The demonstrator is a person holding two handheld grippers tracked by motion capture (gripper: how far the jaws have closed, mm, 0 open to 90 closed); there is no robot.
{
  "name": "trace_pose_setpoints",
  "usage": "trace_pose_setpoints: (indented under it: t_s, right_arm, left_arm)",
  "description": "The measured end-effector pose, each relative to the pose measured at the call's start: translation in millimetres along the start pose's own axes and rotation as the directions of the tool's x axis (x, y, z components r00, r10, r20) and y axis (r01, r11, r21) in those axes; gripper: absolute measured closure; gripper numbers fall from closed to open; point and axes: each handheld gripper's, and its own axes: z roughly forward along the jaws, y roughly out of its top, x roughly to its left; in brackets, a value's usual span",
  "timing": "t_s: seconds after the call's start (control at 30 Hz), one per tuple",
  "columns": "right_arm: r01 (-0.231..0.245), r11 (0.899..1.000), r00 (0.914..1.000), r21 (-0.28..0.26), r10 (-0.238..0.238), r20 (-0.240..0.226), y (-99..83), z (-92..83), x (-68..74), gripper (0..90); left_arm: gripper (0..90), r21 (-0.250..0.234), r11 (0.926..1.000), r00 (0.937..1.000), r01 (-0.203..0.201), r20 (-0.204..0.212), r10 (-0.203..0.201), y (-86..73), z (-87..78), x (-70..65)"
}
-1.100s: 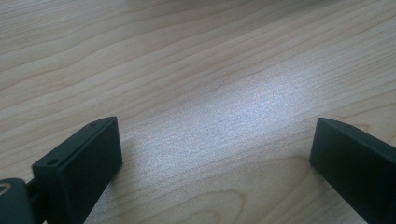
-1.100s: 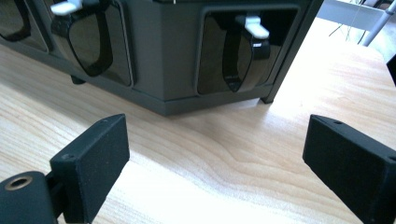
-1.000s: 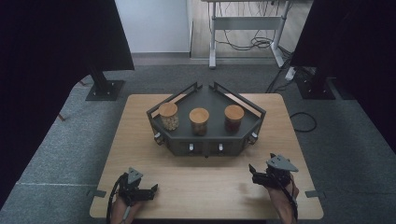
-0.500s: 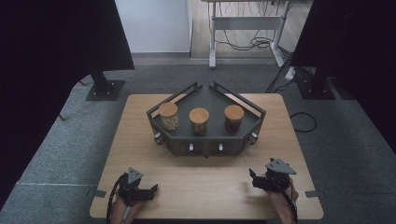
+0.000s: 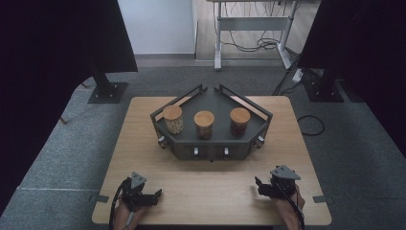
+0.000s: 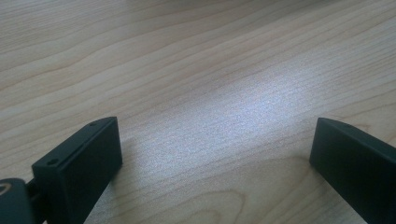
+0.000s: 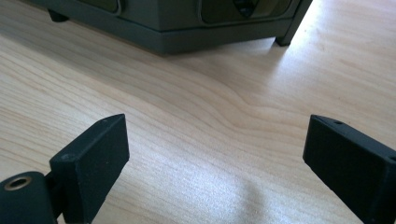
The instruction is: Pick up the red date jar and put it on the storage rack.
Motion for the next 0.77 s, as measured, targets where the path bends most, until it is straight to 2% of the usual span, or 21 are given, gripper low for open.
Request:
trace_pose_setpoints:
  t_s: [0.37,0.5,0.77]
  right_arm:
    - [-0.009,0.997,0.9999,0.072,0.009,-0.006,-0.8,10.1,-2.1,6.3]
    - [-0.006,0.997,1.0000,0.071,0.006,-0.002,-0.7,10.3,-1.1,6.4]
    - [0.010,0.995,0.9999,0.102,-0.009,-0.006,4.4,13.4,0.2,6.4]
  left_arm:
    - [2.0,0.000,1.0000,1.0000,0.000,0.000,0.000,0.0,0.0,0.0]
    - [2.0,0.000,1.0000,1.0000,0.000,0.000,0.000,0.0,0.0,0.0]
    - [2.0,0.000,1.0000,1.0000,0.000,0.000,0.000,-0.1,0.0,0.0]
